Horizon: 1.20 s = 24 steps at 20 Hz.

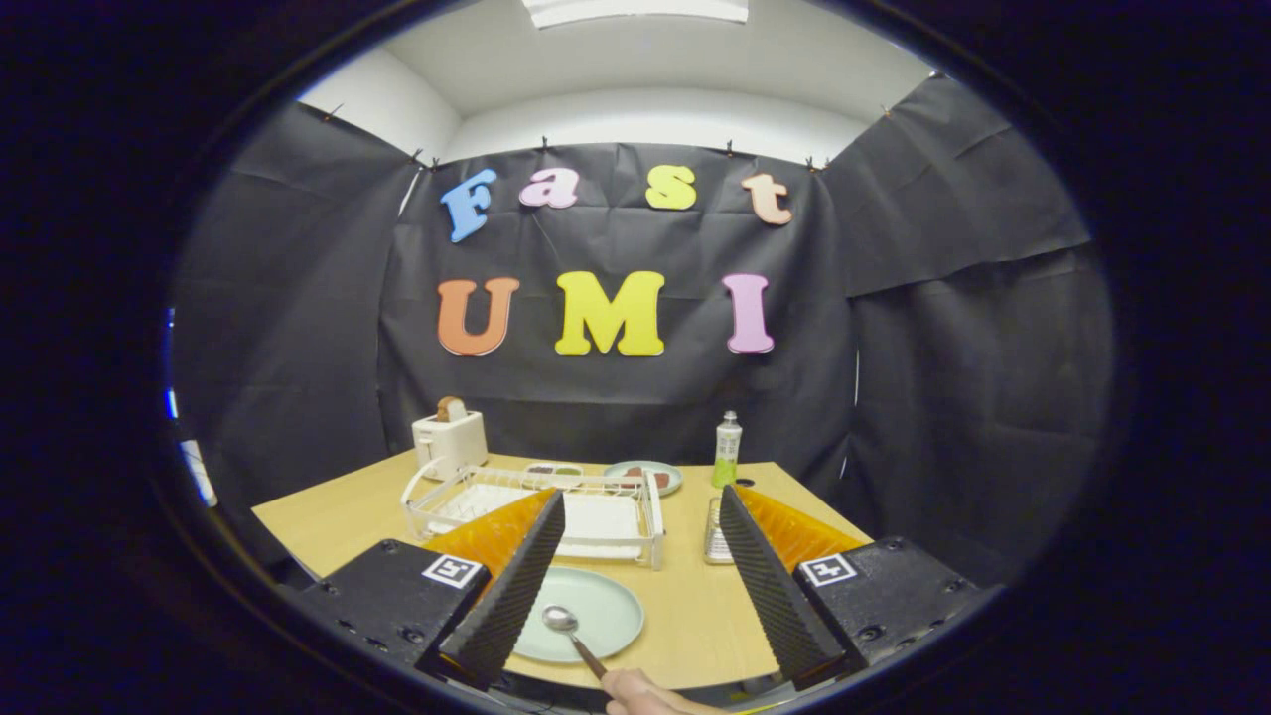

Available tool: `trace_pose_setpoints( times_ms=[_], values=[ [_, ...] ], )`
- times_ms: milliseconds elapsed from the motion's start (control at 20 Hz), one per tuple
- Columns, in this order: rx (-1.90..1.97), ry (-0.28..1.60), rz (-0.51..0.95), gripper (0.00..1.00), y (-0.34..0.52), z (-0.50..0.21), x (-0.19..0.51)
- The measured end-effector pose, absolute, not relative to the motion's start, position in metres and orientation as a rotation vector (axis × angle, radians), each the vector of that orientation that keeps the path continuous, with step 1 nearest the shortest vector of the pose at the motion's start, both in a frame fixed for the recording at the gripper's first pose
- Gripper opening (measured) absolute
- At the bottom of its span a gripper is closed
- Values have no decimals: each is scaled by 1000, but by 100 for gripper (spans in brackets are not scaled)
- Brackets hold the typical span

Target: Take the plate from the dish rack, then take the spoon from the basket and place it into the plate.

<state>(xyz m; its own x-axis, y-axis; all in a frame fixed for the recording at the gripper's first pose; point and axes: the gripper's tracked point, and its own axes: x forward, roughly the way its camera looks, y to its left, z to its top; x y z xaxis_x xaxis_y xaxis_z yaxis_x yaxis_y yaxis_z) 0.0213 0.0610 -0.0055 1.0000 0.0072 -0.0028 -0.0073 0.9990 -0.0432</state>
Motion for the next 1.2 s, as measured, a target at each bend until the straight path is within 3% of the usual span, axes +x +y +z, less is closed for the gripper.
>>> trace_pose_setpoints(
  times_ms=[1200],
  values=[
    [1,5,-17,100,54,-36,16]
  ],
)
